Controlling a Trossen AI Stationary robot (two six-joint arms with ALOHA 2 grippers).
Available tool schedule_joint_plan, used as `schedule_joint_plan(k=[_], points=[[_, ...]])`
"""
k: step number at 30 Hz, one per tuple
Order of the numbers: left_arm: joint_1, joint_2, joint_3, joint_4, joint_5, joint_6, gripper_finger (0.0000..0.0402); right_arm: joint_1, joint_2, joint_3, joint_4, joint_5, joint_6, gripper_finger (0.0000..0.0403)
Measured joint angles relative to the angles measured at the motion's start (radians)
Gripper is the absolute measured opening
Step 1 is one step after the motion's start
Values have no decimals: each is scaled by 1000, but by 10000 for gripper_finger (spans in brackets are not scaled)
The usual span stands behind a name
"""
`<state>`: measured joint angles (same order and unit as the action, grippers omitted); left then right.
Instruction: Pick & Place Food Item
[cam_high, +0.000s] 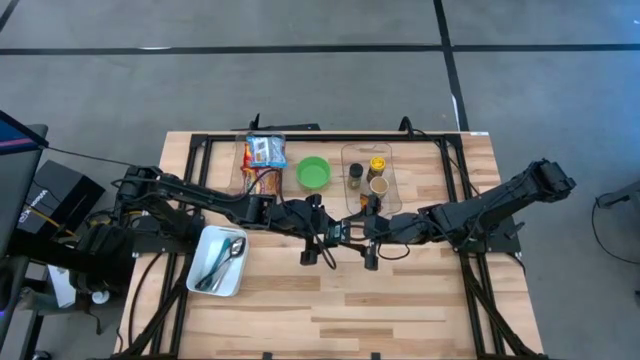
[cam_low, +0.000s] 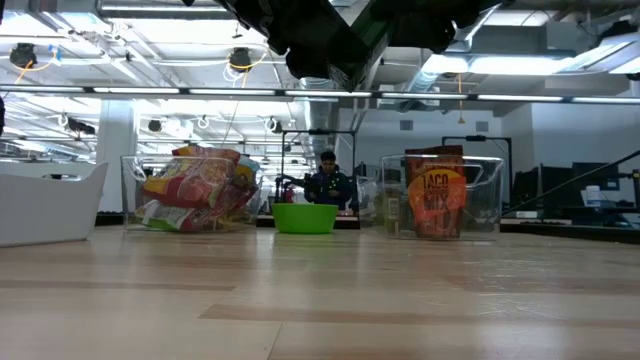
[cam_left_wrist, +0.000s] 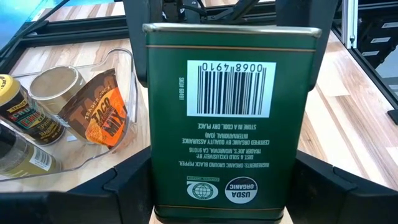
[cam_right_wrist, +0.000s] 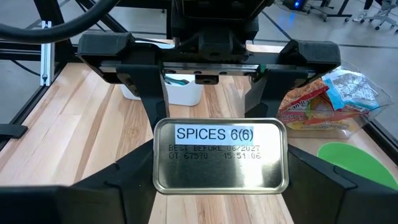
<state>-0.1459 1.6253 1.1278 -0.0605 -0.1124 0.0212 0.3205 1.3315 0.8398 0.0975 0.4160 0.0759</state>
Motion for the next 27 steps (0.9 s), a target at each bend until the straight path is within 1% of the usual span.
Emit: schedule_joint_plan(k=[18,24,27], points=[[0,0,1,-3,1,-1,279,0,-3,0,-2,0,2,272],[1,0,1,-4,42,15,279,0,-3,0,-4,0,10,271],[4,0,1,-4,10,24,279,0,-3,0,-5,0,0,271]])
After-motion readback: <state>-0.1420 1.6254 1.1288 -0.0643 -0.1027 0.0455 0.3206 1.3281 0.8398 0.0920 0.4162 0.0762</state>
